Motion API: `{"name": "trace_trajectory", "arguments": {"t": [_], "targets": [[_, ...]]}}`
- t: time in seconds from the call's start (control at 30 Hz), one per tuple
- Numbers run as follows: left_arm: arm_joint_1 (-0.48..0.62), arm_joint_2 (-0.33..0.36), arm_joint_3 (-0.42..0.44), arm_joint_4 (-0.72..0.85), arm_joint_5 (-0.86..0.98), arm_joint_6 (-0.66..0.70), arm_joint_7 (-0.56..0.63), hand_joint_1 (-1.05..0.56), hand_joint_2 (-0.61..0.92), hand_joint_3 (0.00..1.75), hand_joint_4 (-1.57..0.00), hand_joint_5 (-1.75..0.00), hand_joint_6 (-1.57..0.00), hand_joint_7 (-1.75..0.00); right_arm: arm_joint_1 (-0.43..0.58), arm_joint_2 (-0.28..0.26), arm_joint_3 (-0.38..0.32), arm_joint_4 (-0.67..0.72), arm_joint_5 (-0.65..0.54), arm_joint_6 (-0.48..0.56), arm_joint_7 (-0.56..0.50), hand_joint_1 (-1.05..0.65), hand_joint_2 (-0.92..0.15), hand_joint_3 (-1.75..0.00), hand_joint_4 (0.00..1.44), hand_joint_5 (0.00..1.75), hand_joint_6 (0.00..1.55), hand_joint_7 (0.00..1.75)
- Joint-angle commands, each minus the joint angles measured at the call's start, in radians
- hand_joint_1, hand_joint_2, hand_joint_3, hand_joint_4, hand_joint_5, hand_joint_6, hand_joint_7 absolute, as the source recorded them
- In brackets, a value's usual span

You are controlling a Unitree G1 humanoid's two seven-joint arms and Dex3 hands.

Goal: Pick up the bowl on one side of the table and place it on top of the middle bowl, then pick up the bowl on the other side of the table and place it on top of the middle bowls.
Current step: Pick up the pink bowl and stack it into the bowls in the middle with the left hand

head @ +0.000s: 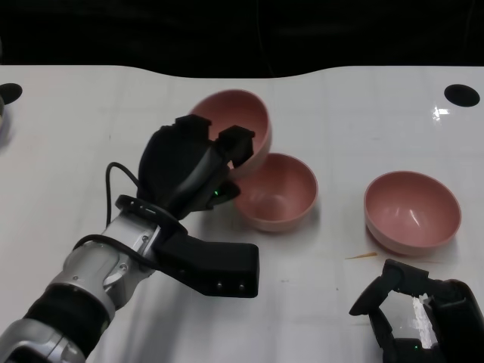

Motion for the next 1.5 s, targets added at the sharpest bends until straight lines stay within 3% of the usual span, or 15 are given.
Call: {"name": "trace_trajectory", "arguments": {"t": [0.03,0.23,0.4,0.47,0.5,0.53,0.57,0.6,0.63,0.67,0.73,0.83,1.03,1.23,1.5], "targets": [[-0.052,-0.016,-0.017,0.064,-0.013,-0.041,0.040,-0.18,0.48,1.01,-0.93,-1.75,-0.77,-1.71,0.003,-0.009,-0.002,0.003,0.003,0.000,-0.003,0.09,-0.30,-1.41,0.80,1.49,0.85,1.21],[-0.092,-0.060,-0.059,0.128,-0.003,-0.060,0.036,-0.18,0.43,1.06,-0.95,-1.75,-0.76,-1.74,0.000,-0.008,-0.006,0.006,-0.016,-0.009,-0.015,0.09,-0.29,-1.41,0.81,1.46,0.85,1.20],[-0.108,-0.074,-0.080,0.149,-0.022,-0.068,-0.043,-0.21,0.51,0.93,-0.92,-1.75,-0.74,-1.72,0.003,-0.006,-0.004,0.002,-0.014,-0.004,-0.014,0.09,-0.28,-1.43,0.82,1.46,0.86,1.20],[-0.110,-0.074,-0.076,0.151,-0.048,-0.081,-0.116,-0.20,0.57,0.80,-0.86,-1.67,-0.79,-1.41,0.003,-0.005,-0.003,0.000,-0.011,-0.002,-0.012,0.10,-0.28,-1.43,0.82,1.46,0.86,1.20],[-0.113,-0.071,-0.079,0.142,-0.053,-0.064,-0.171,-0.21,0.61,0.72,-0.85,-1.55,-0.81,-1.24,0.004,-0.005,-0.002,-0.002,-0.010,0.000,-0.011,0.10,-0.28,-1.43,0.82,1.45,0.86,1.20],[-0.115,-0.066,-0.085,0.126,-0.049,-0.040,-0.223,-0.25,0.71,0.47,-0.70,-1.32,-0.72,-0.81,0.005,-0.005,-0.001,-0.005,-0.010,0.002,-0.010,0.10,-0.28,-1.43,0.82,1.46,0.86,1.20],[-0.115,-0.062,-0.090,0.110,-0.042,-0.016,-0.264,-0.28,0.80,0.29,-0.62,-1.13,-0.70,-0.54,0.006,-0.005,-0.001,-0.006,-0.011,0.003,-0.010,0.10,-0.28,-1.43,0.82,1.46,0.86,1.20],[-0.114,-0.056,-0.099,0.083,-0.025,0.019,-0.305,-0.30,0.86,0.17,-0.58,-0.95,-0.69,-0.33,0.006,-0.004,0.000,-0.007,-0.009,0.003,-0.010,0.10,-0.28,-1.43,0.82,1.46,0.86,1.20],[-0.111,-0.049,-0.108,0.056,-0.008,0.050,-0.334,-0.39,0.90,0.14,-0.44,-0.65,-0.57,-0.14,0.006,-0.004,0.001,-0.007,-0.009,0.003,-0.010,0.10,-0.28,-1.43,0.82,1.46,0.87,1.20],[-0.108,-0.044,-0.115,0.032,0.003,0.073,-0.354,-0.44,0.91,0.14,-0.37,-0.50,-0.50,-0.07,0.006,-0.003,0.001,-0.007,-0.008,0.003,-0.010,0.10,-0.27,-1.43,0.82,1.46,0.87,1.20],[-0.100,-0.033,-0.129,-0.016,0.027,0.117,-0.390,-0.53,0.92,0.15,-0.27,-0.37,-0.41,-0.01,0.007,-0.003,0.001,-0.008,-0.009,0.002,-0.010,0.10,-0.27,-1.43,0.82,1.46,0.87,1.20],[-0.086,-0.015,-0.144,-0.099,0.059,0.180,-0.463,-0.75,0.92,0.33,-0.07,-0.28,-0.24,0.00,0.006,-0.004,0.002,-0.008,-0.011,0.002,-0.011,0.08,-0.27,-1.43,0.82,1.45,0.87,1.20],[-0.064,0.012,-0.154,-0.190,0.066,0.220,-0.549,-0.94,0.92,0.42,0.00,-0.06,-0.12,-0.01,0.004,-0.004,0.006,-0.004,-0.002,-0.003,-0.006,0.09,-0.27,-1.43,0.83,1.46,0.87,1.21],[-0.041,0.028,-0.139,-0.230,0.049,0.212,-0.559,-1.00,0.92,0.49,0.00,0.00,-0.05,0.00,0.007,-0.004,0.006,-0.012,-0.005,0.004,-0.008,0.09,-0.26,-1.44,0.83,1.45,0.87,1.22],[0.072,0.106,-0.056,-0.389,-0.024,0.144,-0.527,-0.93,0.92,0.46,-0.06,-0.04,-0.07,-0.01,0.009,-0.007,0.007,-0.016,-0.005,0.005,-0.007,0.09,-0.28,-1.42,0.82,1.46,0.86,1.22]]}}
